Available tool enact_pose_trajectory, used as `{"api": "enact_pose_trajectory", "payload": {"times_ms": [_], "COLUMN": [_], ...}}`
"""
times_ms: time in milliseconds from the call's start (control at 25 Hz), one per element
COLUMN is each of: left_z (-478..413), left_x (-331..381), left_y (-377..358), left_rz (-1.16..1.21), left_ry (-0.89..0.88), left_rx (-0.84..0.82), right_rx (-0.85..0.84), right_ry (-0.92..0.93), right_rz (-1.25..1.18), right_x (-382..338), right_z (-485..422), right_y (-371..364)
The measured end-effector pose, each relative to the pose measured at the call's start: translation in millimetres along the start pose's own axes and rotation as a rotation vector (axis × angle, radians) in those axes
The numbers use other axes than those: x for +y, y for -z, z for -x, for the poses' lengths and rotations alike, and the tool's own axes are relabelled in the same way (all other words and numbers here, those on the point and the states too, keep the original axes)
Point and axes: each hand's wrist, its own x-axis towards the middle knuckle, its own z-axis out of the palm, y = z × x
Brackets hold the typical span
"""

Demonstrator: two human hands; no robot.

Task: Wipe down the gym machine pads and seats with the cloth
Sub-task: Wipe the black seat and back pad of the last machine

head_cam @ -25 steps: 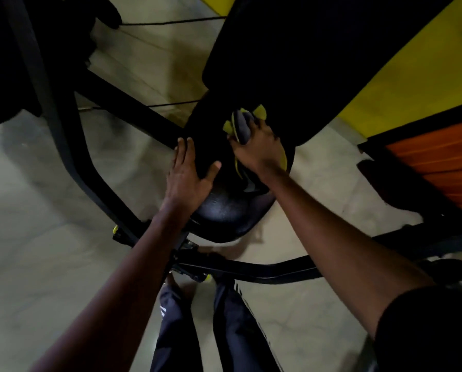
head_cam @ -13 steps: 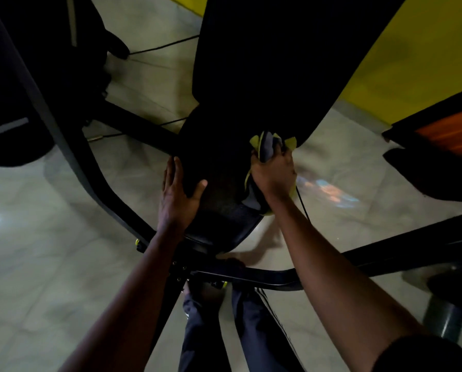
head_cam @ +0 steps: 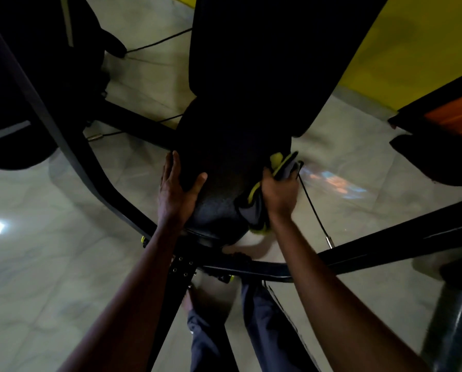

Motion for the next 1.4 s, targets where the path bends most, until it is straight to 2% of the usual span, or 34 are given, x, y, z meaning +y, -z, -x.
{"api": "enact_pose_trajectory", "payload": {"times_ms": [120, 320, 440, 600, 720, 800, 960, 1080, 1200, 1400], "left_z": [-3.0, -2.1, -0.8, -0.1, 8.5, 13.4, 6.8, 7.2, 14.7, 5.3], "left_x": [-0.8, -2.3, -8.3, -22.8, -45.7, -58.3, -73.8, -77.2, -65.1, -65.6], "left_y": [-0.4, 6.8, 15.4, 30.2, 41.0, 45.8, 60.9, 62.3, 67.6, 76.4], "left_rz": [0.000, 0.062, 0.171, 0.233, 0.461, 0.638, 0.681, 0.707, 0.703, 0.671], "left_ry": [0.002, -0.006, -0.008, 0.024, 0.105, 0.128, 0.028, -0.001, 0.090, 0.130], "left_rx": [-0.004, -0.031, -0.056, -0.002, -0.041, -0.139, -0.304, -0.372, -0.392, -0.414], "right_rx": [-0.031, -0.029, -0.036, -0.065, -0.142, -0.155, -0.232, -0.354, -0.377, -0.366], "right_ry": [-0.156, -0.126, 0.088, 0.368, 0.693, 0.876, 1.028, 1.149, 1.291, 1.430], "right_rz": [-0.091, -0.074, 0.022, 0.245, 0.459, 0.546, 0.751, 0.793, 0.965, 1.061], "right_x": [-9.3, 3.3, 11.5, 8.9, 23.9, 25.9, 5.2, 25.5, 37.9, 25.5], "right_z": [-32.1, 31.4, 83.3, 98.7, 110.3, 99.3, 90.3, 114.6, 130.7, 147.3], "right_y": [2.6, 2.4, -7.6, -15.7, -7.3, -0.9, -10.1, -6.9, -8.9, -36.9]}}
